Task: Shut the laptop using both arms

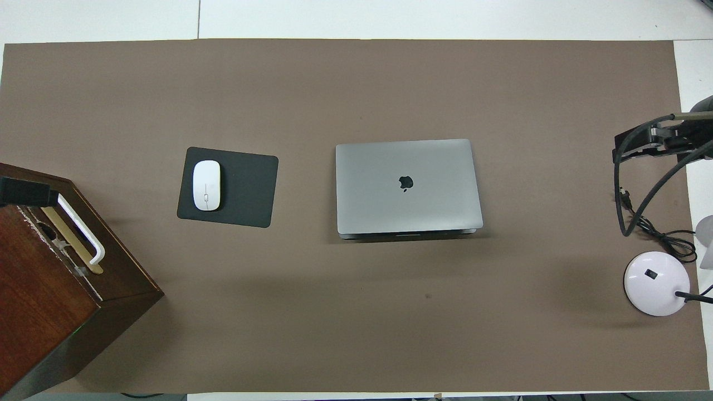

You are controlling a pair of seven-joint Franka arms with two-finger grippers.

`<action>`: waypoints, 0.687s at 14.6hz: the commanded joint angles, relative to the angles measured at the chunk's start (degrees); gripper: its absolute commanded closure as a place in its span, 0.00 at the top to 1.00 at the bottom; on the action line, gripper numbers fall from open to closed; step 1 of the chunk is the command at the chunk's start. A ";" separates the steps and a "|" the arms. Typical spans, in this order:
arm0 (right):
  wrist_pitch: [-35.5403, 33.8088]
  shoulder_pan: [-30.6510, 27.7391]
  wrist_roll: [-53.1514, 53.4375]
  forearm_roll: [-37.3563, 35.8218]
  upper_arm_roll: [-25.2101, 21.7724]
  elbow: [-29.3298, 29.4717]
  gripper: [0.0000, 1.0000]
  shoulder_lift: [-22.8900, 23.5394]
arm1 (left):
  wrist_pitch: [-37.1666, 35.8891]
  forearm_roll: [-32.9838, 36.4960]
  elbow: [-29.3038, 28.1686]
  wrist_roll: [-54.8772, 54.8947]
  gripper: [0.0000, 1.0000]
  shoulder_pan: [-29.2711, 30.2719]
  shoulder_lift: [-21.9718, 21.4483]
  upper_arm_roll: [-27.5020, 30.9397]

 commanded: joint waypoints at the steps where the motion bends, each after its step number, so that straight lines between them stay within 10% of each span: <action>1: 1.47 -0.54 -1.48 0.92 0.28 -1.96 1.00 -1.41 | 1.31 0.47 -0.60 -3.69 1.00 1.39 0.37 -1.17; 10: 1.47 -0.54 -1.48 0.92 0.37 -1.96 1.00 -1.41 | 1.31 0.55 -0.68 -4.58 1.00 1.57 0.29 -1.17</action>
